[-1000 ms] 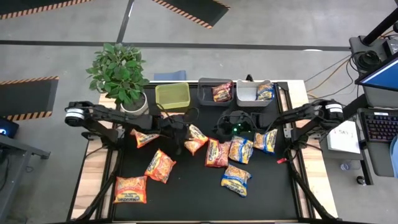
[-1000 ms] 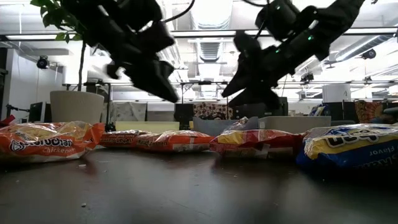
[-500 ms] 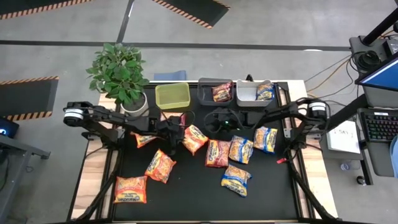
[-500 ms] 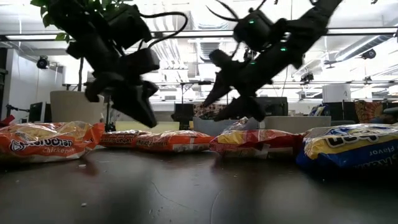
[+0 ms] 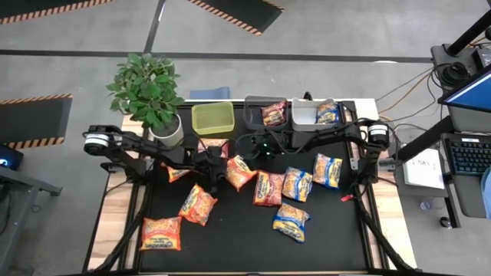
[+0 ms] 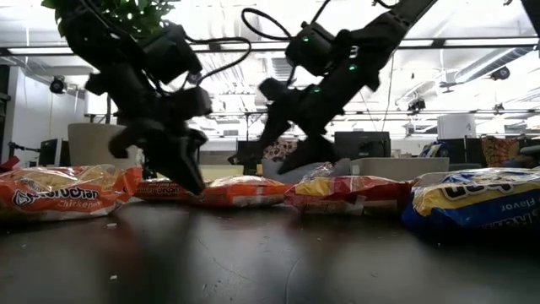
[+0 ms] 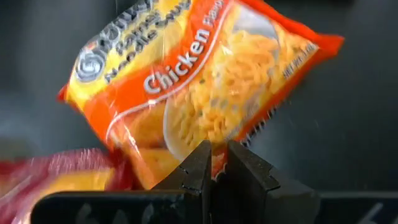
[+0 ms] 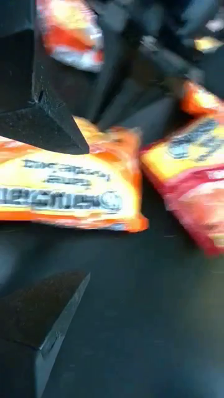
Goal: Sort Maruchan noodles
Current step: Put the orange noodle pack into the yellow bin
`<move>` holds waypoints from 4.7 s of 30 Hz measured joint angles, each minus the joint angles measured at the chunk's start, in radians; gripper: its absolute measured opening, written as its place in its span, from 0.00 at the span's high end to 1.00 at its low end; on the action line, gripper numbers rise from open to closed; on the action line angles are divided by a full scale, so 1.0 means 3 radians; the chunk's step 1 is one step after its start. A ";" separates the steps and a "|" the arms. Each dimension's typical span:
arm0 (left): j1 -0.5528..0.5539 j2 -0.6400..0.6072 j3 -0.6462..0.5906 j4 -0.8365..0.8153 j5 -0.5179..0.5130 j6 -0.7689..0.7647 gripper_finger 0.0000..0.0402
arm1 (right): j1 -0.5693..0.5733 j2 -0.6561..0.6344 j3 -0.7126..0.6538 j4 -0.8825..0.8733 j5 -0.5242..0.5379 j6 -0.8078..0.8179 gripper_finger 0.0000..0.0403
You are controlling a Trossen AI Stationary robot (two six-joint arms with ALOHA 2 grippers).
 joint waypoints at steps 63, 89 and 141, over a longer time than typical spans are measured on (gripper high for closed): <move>0.0043 -0.1094 -0.0202 0.0380 -0.0086 -0.0201 0.91 | -0.0024 0.0110 -0.0438 0.1396 -0.1086 -0.0829 0.80; 0.0088 -0.0773 -0.0197 0.1207 -0.0326 -0.0605 0.38 | 0.0282 -0.0349 -0.0757 0.1541 -0.0124 -0.1885 0.80; 0.0100 -0.0739 0.0087 0.0381 -0.1685 -0.0577 0.89 | 0.0083 -0.1060 -0.0757 0.1082 0.0798 -0.1913 0.59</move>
